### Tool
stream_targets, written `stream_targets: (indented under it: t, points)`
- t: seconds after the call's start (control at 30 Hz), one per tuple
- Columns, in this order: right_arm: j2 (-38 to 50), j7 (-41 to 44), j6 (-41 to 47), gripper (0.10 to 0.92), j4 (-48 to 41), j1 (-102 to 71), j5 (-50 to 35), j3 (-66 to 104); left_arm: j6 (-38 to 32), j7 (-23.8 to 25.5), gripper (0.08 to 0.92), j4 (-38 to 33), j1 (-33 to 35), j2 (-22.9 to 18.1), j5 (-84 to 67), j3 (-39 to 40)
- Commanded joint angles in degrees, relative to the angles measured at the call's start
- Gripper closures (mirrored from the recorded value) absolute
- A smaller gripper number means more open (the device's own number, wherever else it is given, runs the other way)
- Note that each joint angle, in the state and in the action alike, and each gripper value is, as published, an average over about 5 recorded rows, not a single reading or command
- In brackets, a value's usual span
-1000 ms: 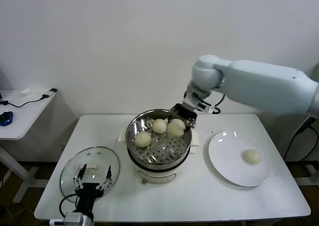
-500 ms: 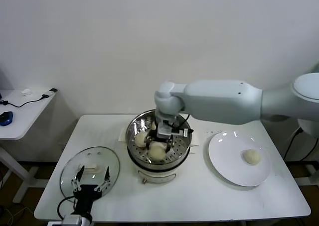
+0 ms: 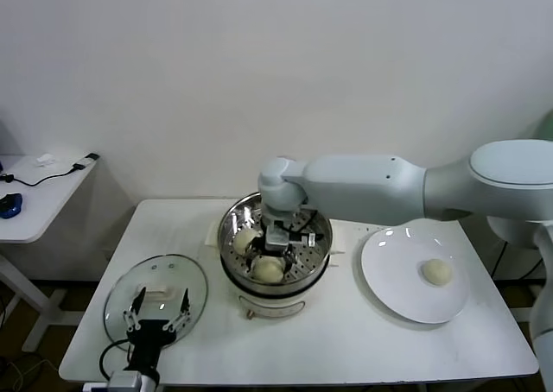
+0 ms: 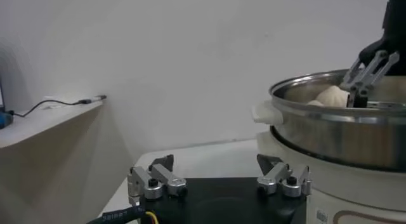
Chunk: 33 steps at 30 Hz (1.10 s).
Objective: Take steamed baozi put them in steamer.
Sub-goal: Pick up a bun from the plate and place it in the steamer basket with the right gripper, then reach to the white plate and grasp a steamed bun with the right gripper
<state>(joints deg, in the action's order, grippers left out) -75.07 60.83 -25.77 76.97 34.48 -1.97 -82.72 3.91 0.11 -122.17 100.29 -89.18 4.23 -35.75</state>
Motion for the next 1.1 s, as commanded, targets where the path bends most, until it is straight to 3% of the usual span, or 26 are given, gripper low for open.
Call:
stream_targets:
  t: [0.03,0.23,0.37,0.57,0.73,0.9,1.1]
  points:
    - [3.36,6.72,-2.08,0.203,-2.76,6.93,-8.32,3.31,0.07,0.05,0.177,-0.1,0.03,0.0,-0.03,-0.03]
    - [15.91,13.03,-0.41,0.203,-7.98,13.05,-19.06,2.2,0.08,-0.03,0.177,-0.54,0.38,0.13,-0.23,0.09]
    - [26.35,13.87,9.22,0.203,-11.61,16.5,-22.46,-4.54,0.13,-0.08,0.177,-0.97,0.54,0.48,-0.83,0.09]
    - [40.27,10.74,17.53,0.203,-13.3,13.38,-16.45,-12.87,0.37,-0.09,0.177,-0.78,-0.08,0.59,-1.16,0.29]
    - [47.52,5.96,22.74,0.203,-12.6,-0.45,-11.54,-4.91,0.78,0.03,0.177,-0.09,-0.86,0.3,-1.11,0.32]
    - [48.8,2.58,26.2,0.203,-14.75,-17.05,-4.5,9.6,1.22,0.21,0.177,0.5,-1.45,-0.04,-0.73,0.37]
    - [46.19,0.03,28.65,0.203,-18.3,-28.06,-2.55,20.16,1.46,0.34,0.177,1.01,-1.73,-0.36,-0.43,0.29]
